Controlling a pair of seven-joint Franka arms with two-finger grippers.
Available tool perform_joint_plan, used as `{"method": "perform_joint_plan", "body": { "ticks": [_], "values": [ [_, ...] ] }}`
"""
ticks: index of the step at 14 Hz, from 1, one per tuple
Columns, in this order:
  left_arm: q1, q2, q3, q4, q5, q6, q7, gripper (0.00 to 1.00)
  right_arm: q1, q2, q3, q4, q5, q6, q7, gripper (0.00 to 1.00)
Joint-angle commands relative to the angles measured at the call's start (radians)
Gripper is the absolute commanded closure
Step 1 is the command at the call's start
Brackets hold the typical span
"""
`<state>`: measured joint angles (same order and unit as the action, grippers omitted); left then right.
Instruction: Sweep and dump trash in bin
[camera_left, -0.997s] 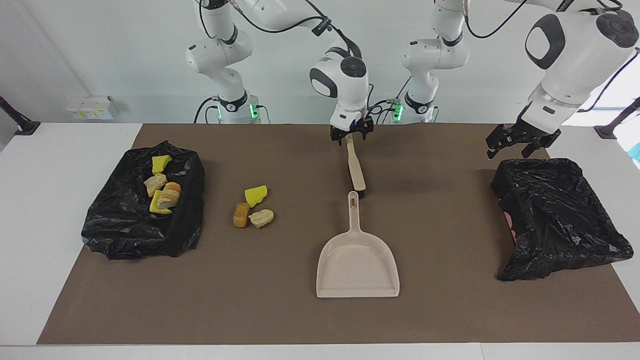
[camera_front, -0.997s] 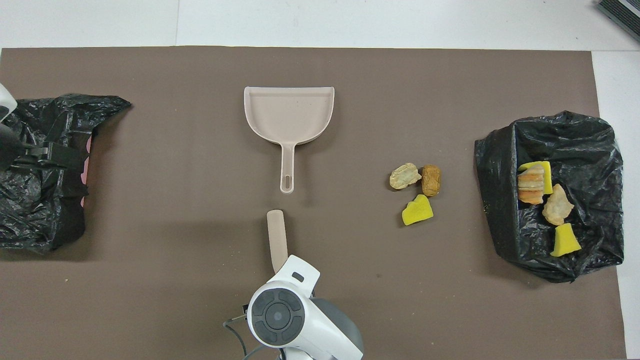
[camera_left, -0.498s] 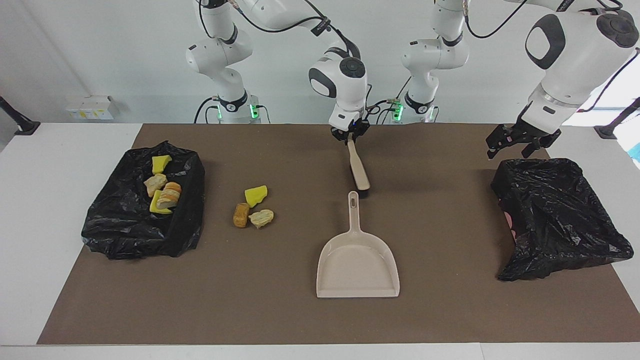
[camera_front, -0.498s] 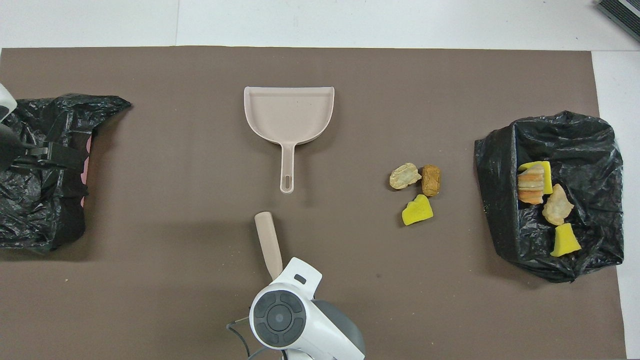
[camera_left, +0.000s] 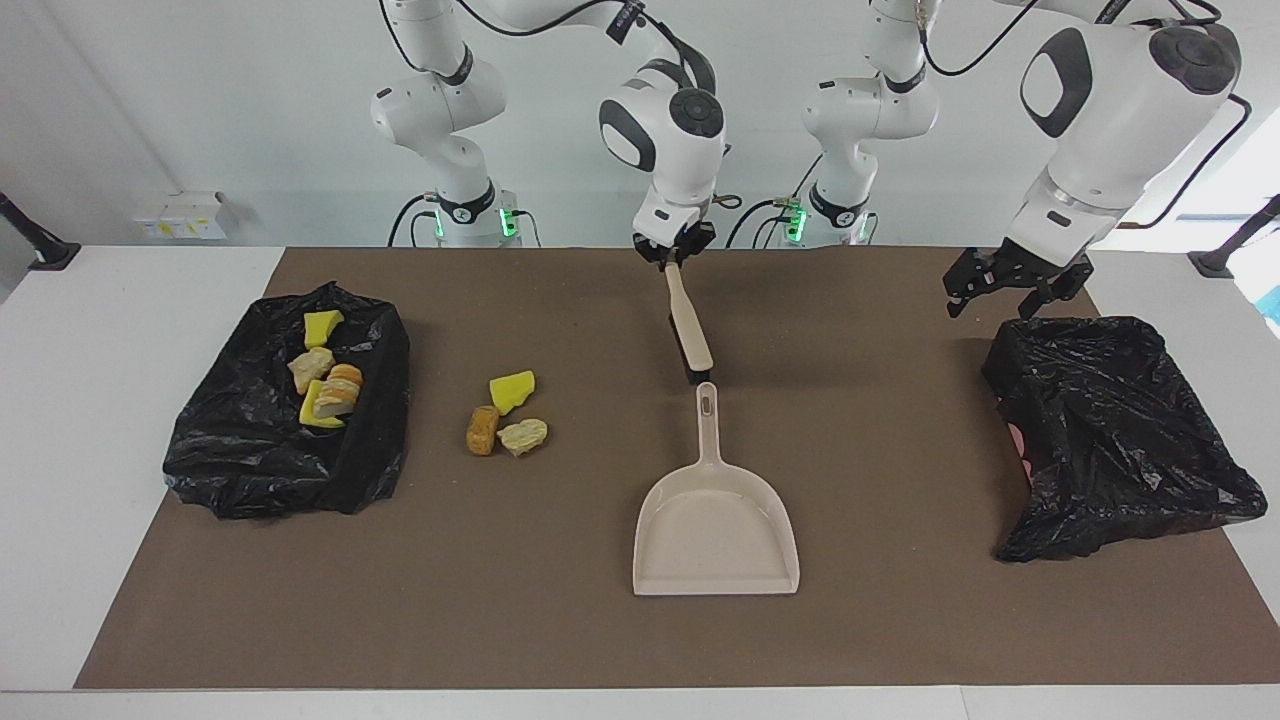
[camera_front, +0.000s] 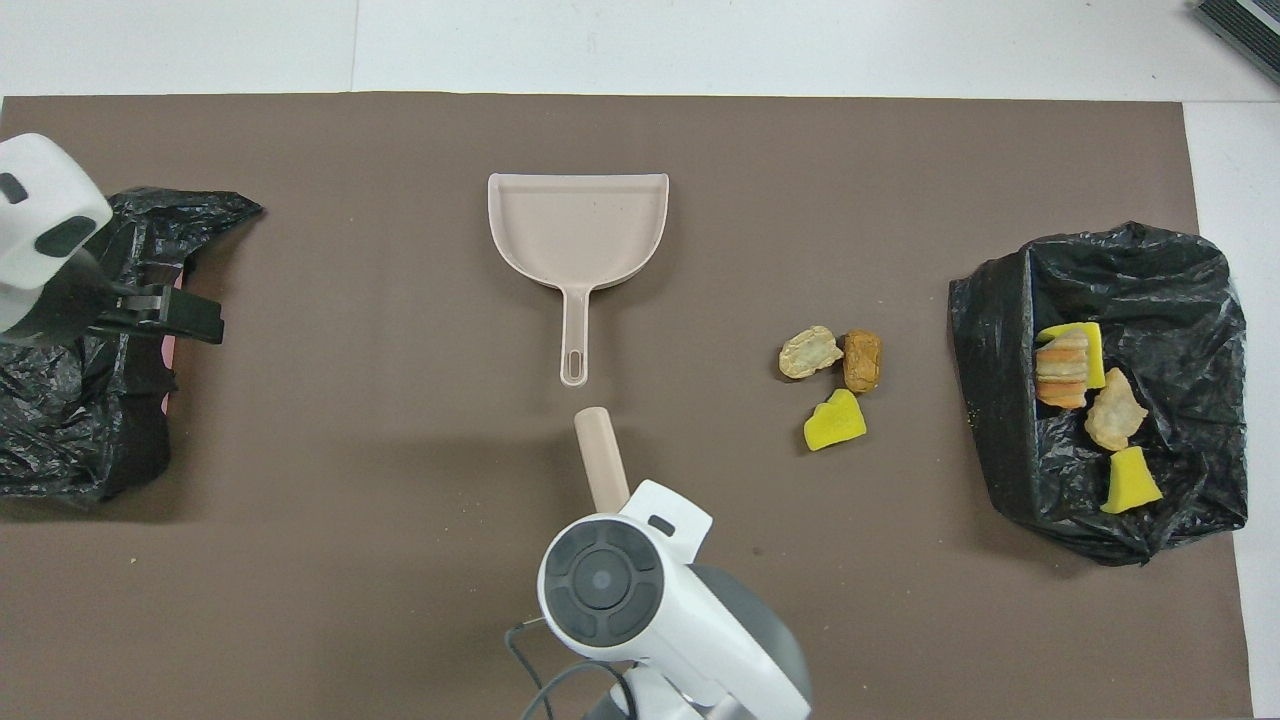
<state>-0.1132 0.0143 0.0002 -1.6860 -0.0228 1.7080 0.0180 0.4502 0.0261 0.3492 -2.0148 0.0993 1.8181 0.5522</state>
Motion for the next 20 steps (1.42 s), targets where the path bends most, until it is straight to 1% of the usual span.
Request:
{"method": "perform_joint_plan", "body": {
  "ticks": [1,2,3,5,7,9,10,12,14,16,17,18,20],
  "values": [
    [-0.078,-0.007,0.011,-0.040,0.014,0.083,-0.081,0.00,-0.131,-0.145,0.004,-0.030,0.026,-0.175,-0.156,1.00],
    [-0.120,0.001,0.011,-0.044,0.012,0.109,-0.116,0.00,-0.178,-0.170,0.002,-0.033,0.026,-0.210,-0.184,1.00],
    [-0.153,0.025,0.011,-0.041,0.012,0.133,-0.153,0.00,-0.235,-0.188,0.001,-0.036,0.026,-0.227,-0.196,1.00],
    [-0.221,0.068,0.011,-0.041,0.012,0.194,-0.240,0.00,-0.324,-0.193,0.001,-0.056,-0.015,-0.212,-0.210,1.00],
    [-0.278,0.128,0.012,-0.029,0.020,0.272,-0.318,0.00,-0.413,-0.195,0.001,-0.119,-0.070,-0.122,-0.300,1.00],
    [-0.372,0.238,0.014,0.012,0.046,0.289,-0.358,0.00,-0.482,-0.184,0.001,-0.185,-0.162,-0.035,-0.342,1.00],
    [-0.399,0.277,0.012,0.034,0.069,0.312,-0.393,0.00,-0.498,-0.181,0.001,-0.202,-0.182,-0.002,-0.363,1.00],
    [-0.439,0.320,0.014,0.034,0.080,0.389,-0.464,0.00,-0.559,-0.173,0.001,-0.211,-0.202,0.023,-0.432,1.00],
    [-0.456,0.357,0.014,0.034,0.087,0.444,-0.499,0.00,-0.608,-0.173,0.001,-0.240,-0.210,0.078,-0.514,1.00],
    [-0.489,0.389,0.014,0.034,0.112,0.470,-0.509,0.00,-0.617,-0.152,0.001,-0.283,-0.213,0.143,-0.511,1.00],
    [-0.503,0.429,0.014,0.035,0.136,0.481,-0.538,0.00,-0.616,-0.150,0.001,-0.300,-0.214,0.177,-0.511,1.00],
    [-0.511,0.446,0.014,0.035,0.158,0.510,-0.579,0.00,-0.616,-0.147,0.002,-0.306,-0.214,0.187,-0.509,1.00],
    [-0.511,0.444,0.014,0.043,0.169,0.496,-0.590,0.00,-0.611,-0.143,0.005,-0.320,-0.210,0.187,-0.488,1.00]
  ]
}}
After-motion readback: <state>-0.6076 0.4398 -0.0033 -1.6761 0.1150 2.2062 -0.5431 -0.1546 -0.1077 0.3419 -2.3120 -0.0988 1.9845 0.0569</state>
